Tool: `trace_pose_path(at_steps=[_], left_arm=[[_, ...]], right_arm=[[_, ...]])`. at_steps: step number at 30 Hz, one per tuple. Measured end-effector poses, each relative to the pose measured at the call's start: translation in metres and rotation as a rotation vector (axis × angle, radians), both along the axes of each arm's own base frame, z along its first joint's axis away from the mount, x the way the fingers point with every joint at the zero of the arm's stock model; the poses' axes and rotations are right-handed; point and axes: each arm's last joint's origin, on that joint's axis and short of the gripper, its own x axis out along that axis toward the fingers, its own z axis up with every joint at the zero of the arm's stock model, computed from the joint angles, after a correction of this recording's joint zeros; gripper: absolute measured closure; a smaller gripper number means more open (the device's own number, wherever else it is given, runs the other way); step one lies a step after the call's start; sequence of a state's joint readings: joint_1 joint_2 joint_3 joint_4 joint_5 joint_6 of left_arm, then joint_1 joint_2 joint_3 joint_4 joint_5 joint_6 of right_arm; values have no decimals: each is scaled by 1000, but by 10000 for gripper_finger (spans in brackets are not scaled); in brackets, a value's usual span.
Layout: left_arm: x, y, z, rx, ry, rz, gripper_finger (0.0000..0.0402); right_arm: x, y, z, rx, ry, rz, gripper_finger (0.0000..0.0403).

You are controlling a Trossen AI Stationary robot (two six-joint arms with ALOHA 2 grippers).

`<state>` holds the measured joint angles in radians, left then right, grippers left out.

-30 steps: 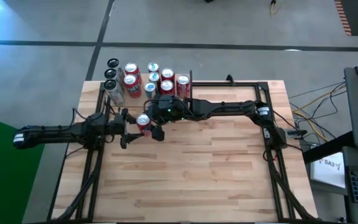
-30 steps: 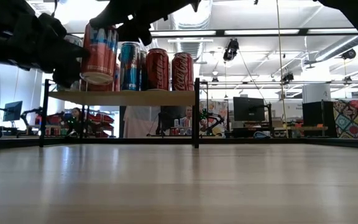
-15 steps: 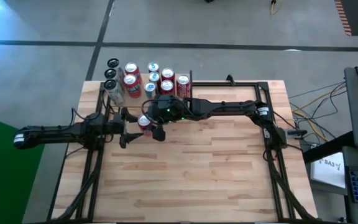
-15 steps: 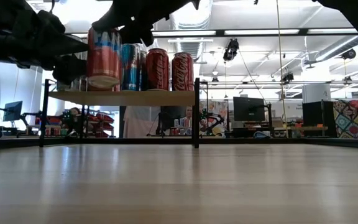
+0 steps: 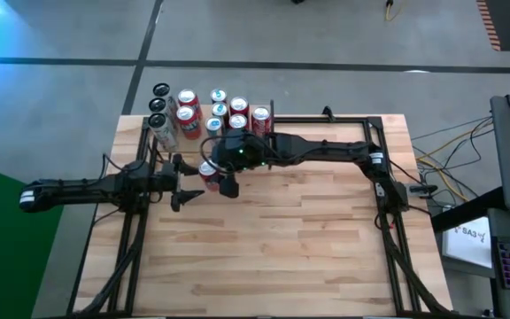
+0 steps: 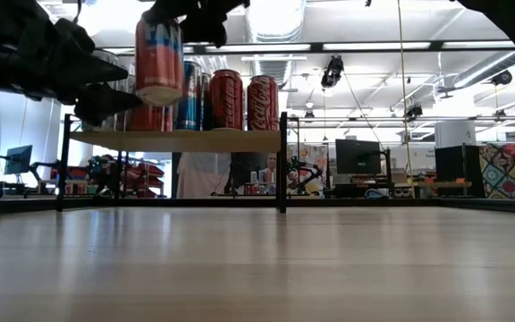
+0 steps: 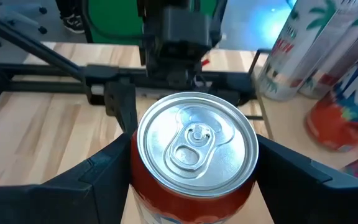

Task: Place canned beverage on shelf
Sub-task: Put the red soda can on the shelf aligned with the other red soda cans

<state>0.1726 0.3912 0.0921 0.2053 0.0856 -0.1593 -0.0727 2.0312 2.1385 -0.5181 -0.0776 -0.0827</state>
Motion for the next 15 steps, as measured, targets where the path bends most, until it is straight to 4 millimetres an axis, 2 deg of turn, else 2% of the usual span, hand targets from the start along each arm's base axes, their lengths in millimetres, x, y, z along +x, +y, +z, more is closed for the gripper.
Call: trace_pose_path(at_steps=[15], left_arm=[[-2, 0, -16, -102, 123, 13, 67]], right_arm=[[-2, -14, 27, -33, -110, -23, 127]])
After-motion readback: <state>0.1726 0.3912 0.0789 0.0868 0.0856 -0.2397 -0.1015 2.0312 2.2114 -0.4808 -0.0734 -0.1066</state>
